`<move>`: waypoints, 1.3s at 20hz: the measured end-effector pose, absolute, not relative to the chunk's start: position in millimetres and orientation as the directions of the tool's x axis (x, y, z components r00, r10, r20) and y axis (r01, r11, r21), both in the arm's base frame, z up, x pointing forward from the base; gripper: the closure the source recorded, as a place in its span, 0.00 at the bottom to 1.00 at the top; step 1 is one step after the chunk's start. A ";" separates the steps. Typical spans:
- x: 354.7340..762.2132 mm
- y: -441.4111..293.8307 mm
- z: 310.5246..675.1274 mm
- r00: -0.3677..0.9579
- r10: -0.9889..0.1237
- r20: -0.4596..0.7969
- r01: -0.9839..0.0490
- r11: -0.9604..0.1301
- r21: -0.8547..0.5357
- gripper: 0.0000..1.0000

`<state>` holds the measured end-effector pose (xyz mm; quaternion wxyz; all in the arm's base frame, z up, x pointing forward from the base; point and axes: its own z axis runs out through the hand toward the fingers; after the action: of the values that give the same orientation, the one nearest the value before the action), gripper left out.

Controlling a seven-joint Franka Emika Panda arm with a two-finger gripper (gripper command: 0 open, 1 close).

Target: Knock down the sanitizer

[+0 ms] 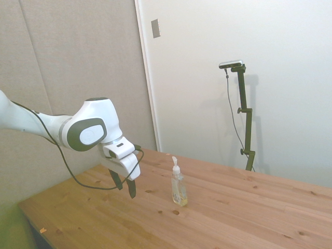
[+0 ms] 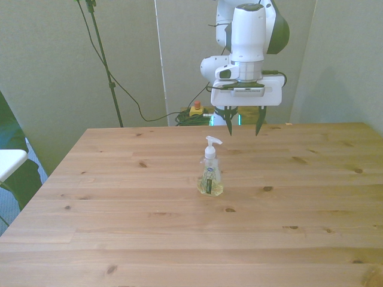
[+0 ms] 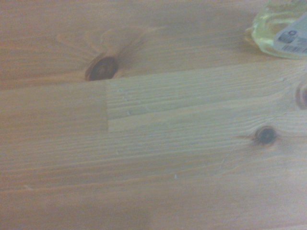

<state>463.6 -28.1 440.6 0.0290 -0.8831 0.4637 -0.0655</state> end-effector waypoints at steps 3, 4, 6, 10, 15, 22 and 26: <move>472.6 -40.8 443.3 0.534 -0.841 0.090 -0.832 -0.541 -0.119 1.00; 476.7 -45.0 444.0 0.523 -0.847 0.093 -0.838 -0.531 -0.122 1.00; 486.7 -53.1 443.1 0.497 -0.861 0.105 -0.852 -0.508 -0.128 1.00; 508.0 -64.4 432.9 0.465 -0.880 0.103 -0.872 -0.475 -0.123 1.00; 529.1 -80.2 428.5 0.429 -0.897 0.107 -0.890 -0.440 -0.123 1.00; 564.2 -106.5 431.9 0.373 -0.920 0.123 -0.910 -0.388 -0.145 1.00; 590.7 -126.5 435.2 0.331 -0.933 0.139 -0.922 -0.352 -0.162 1.00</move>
<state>590.7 -126.5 435.2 0.0269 -0.8155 0.5687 -0.1039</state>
